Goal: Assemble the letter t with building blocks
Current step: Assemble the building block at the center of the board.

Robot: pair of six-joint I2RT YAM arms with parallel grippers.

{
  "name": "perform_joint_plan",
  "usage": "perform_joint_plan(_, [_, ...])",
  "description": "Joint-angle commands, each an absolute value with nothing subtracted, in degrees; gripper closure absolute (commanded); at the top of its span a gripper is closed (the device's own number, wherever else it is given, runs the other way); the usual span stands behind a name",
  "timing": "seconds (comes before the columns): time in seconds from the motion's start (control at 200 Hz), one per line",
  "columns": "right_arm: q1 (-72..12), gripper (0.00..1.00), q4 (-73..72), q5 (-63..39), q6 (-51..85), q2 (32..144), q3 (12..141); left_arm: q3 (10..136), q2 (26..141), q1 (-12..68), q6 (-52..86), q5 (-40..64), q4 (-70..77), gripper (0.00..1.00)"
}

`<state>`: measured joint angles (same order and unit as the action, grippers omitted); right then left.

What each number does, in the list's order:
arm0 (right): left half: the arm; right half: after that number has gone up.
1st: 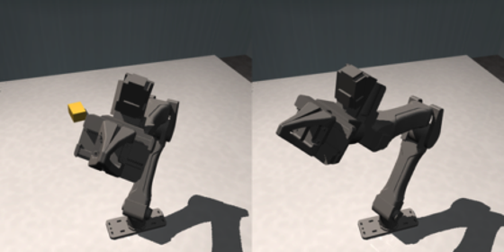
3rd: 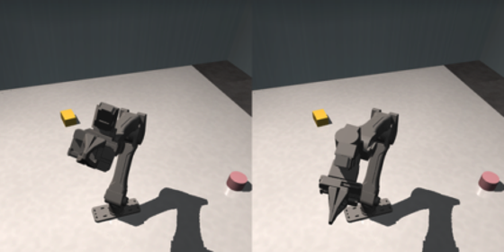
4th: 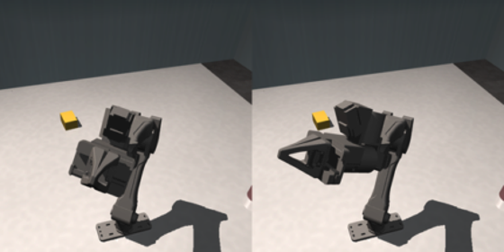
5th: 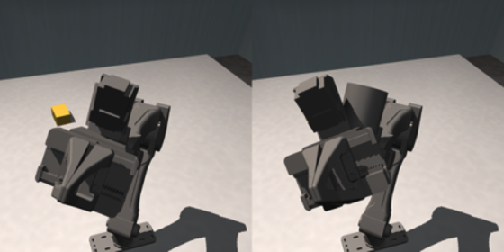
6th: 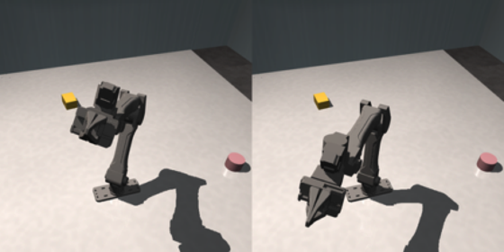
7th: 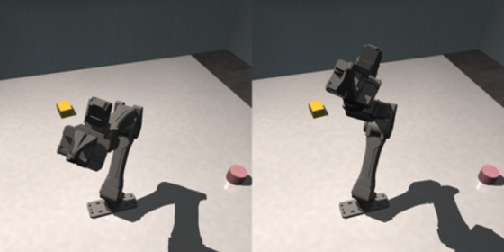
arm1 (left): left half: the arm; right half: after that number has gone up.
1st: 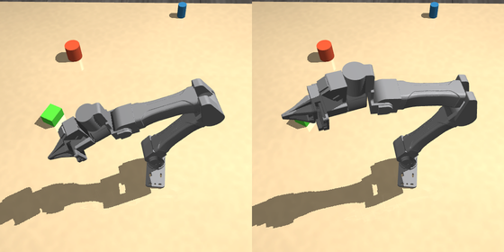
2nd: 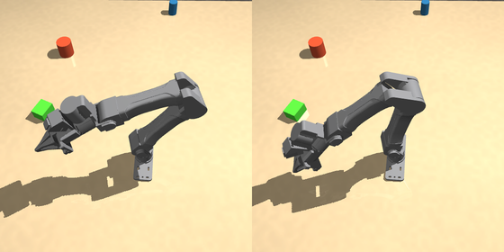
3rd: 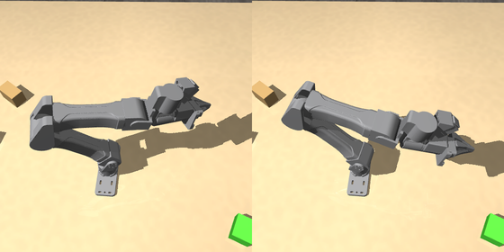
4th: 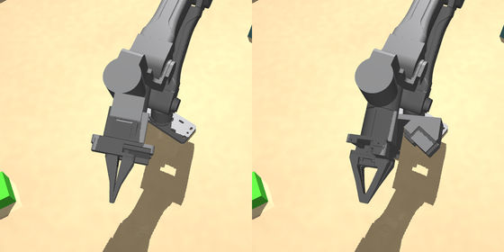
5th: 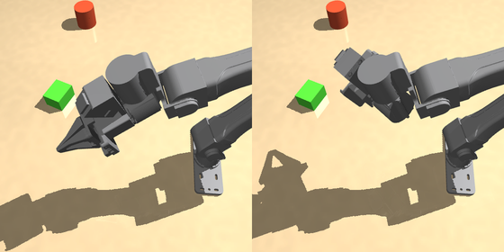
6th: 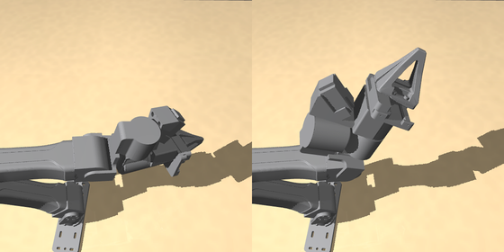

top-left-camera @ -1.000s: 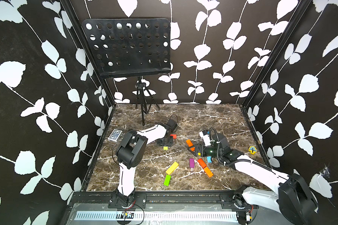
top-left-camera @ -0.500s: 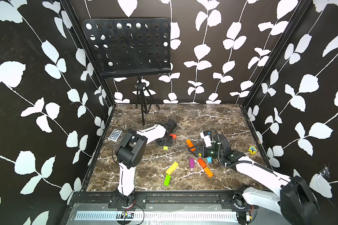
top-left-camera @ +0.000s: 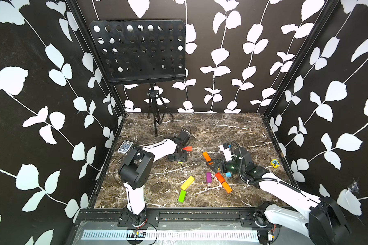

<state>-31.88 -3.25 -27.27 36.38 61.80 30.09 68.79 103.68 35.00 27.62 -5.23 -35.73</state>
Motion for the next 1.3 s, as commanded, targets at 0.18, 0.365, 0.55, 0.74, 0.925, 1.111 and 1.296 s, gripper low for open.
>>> perform_joint_plan(0.18, [-32.2, 0.01, -5.1, -27.52, 38.84, 55.67, 26.24, 63.93, 89.25, 38.63, 24.52, -4.12, -32.53, 0.01])
perform_joint_plan(0.365, [-37.38, 0.01, -0.01, -22.14, 37.98, 50.89, 25.3, 59.75, 83.61, 42.38, 27.52, -2.31, -32.45, 0.05])
perform_joint_plan(0.55, [-44.88, 0.01, 0.53, -15.65, 41.32, 49.85, 23.53, 57.47, 80.08, 51.17, 32.78, -12.1, -40.67, 0.19])
perform_joint_plan(0.74, [-54.69, 0.01, -6.03, -7.48, 45.67, 50.26, 19.67, 52.86, 78.5, 59.8, 40.23, -14.15, -44.14, 0.38])
perform_joint_plan(0.925, [-61.94, 0.01, -9.48, -1.58, 47.03, 50.45, 17.61, 45.49, 75.75, 64.3, 45.31, -11.66, -39.41, 0.47])
perform_joint_plan(1.111, [-65.69, 0.01, -9.92, 0.8, 47.41, 50.27, 17.84, 42.85, 75.07, 67.89, 47.63, -11.02, -38.18, 0.49])
perform_joint_plan(1.296, [-67.14, 0.01, -9.57, 2.63, 48.24, 49.88, 17.08, 42.32, 75.04, 70.83, 50.01, -11.02, -38.25, 0.49])
